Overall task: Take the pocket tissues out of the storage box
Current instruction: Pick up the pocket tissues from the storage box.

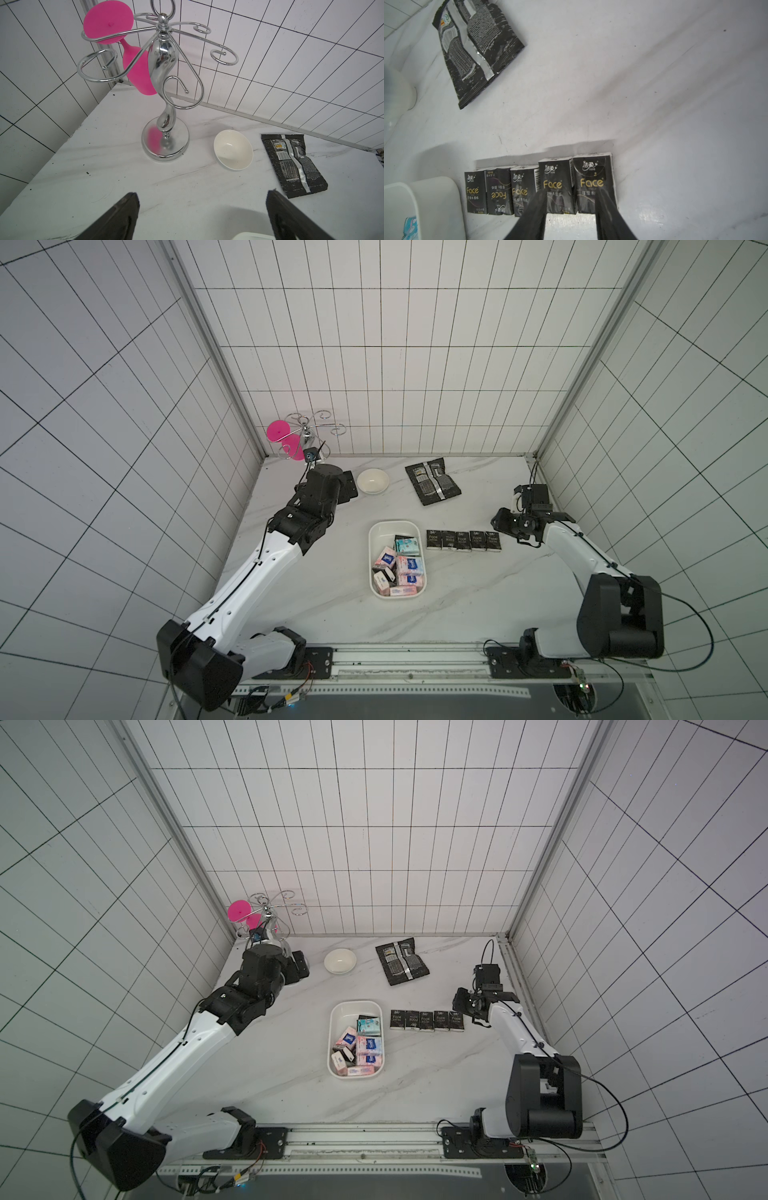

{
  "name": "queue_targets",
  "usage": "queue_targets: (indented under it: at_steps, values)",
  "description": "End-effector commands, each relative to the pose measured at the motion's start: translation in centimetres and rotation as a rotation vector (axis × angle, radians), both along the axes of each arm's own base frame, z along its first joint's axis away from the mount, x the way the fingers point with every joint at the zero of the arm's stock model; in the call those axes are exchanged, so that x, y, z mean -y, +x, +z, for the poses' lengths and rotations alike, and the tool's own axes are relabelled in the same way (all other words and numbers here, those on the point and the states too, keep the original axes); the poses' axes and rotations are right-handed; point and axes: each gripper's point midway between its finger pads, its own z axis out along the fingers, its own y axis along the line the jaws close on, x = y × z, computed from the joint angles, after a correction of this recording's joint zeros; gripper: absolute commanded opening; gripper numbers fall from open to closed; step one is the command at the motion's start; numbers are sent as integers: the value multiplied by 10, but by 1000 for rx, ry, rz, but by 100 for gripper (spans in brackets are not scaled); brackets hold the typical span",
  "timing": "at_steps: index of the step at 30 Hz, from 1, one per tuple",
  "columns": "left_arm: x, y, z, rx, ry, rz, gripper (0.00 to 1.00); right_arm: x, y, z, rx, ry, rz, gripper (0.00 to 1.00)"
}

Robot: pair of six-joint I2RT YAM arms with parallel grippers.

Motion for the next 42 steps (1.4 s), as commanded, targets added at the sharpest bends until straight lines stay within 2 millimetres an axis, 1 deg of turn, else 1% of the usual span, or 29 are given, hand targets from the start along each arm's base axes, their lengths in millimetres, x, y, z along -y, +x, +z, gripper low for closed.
queue_targets:
  at_steps: [1,4,6,9,14,16,18,22,25,27,36,42]
  values:
    - [-1,2,6,11,1,6,99,-35,-4,27,47,-11,100,42]
    - [0,4,4,4,2,9,99,-86,-16,43,87,3,249,42]
    - [0,5,2,-1,7,12,99,-123,-32,52,118,5,374,44]
    - [-1,6,-1,-6,11,20,99,-172,-61,55,141,9,550,45]
    - [0,9,-5,-15,6,24,99,-228,-97,50,150,-10,733,46]
    - [-2,9,-5,-14,12,32,99,-246,-109,50,160,-23,779,45]
    - [-4,8,-4,-12,16,42,99,-264,-126,51,172,-40,840,45]
    - [-10,8,-3,-13,19,54,99,-284,-152,42,175,-69,925,46]
    - [-20,8,-1,-12,15,75,99,-292,-162,29,155,-92,957,46]
    - [-24,7,1,-9,7,82,99,-298,-166,25,155,-105,975,46]
    - [-28,5,3,-5,2,88,99,-324,-172,18,150,-140,1029,46]
    - [-32,3,3,-5,4,93,99,-328,-172,5,118,-155,1036,46]
